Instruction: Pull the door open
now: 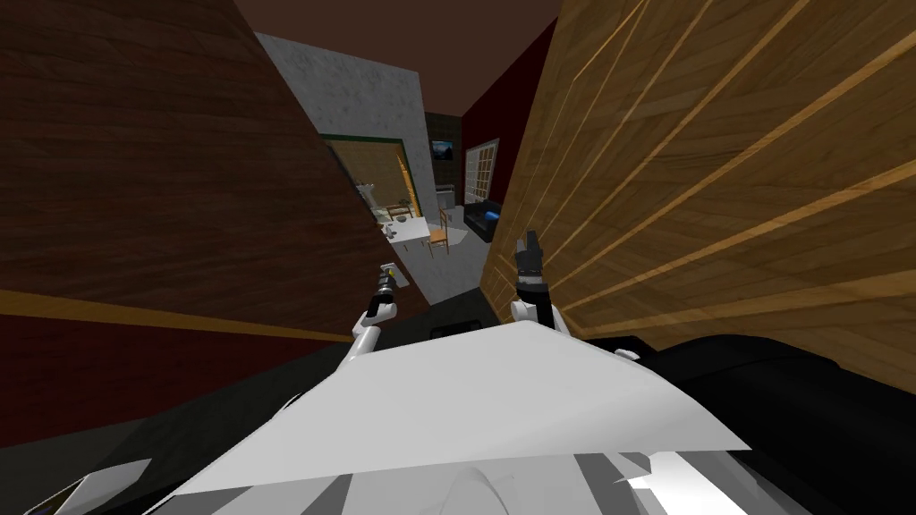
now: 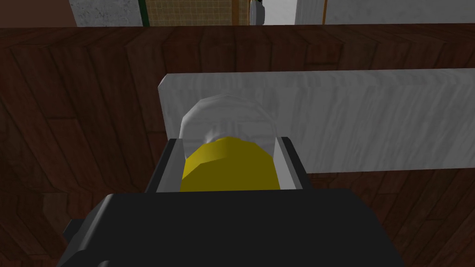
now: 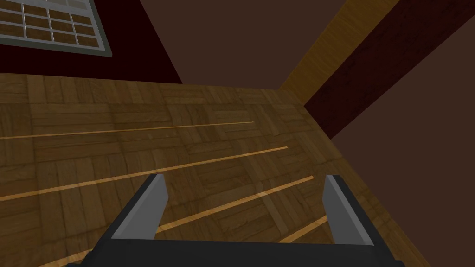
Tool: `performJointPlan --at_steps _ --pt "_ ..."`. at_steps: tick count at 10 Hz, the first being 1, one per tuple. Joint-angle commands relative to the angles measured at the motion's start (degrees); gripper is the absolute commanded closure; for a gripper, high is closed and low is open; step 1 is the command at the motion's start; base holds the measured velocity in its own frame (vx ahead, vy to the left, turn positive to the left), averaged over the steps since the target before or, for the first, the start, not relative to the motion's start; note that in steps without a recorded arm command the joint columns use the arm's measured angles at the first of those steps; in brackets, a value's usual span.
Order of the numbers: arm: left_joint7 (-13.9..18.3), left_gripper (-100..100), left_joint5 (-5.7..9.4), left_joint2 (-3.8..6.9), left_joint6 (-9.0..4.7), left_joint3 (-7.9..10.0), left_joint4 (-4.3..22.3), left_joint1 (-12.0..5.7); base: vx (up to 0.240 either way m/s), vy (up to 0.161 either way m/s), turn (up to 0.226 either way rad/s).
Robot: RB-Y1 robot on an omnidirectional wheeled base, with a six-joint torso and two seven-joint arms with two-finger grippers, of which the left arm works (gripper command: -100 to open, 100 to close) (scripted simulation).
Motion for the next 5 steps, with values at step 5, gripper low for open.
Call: performJointPlan --at_steps 5 --pt "2.62 100 0.16 2.13 -0.61 -3.56 -1.24 1.53 -0.216 0.080 -0.131"
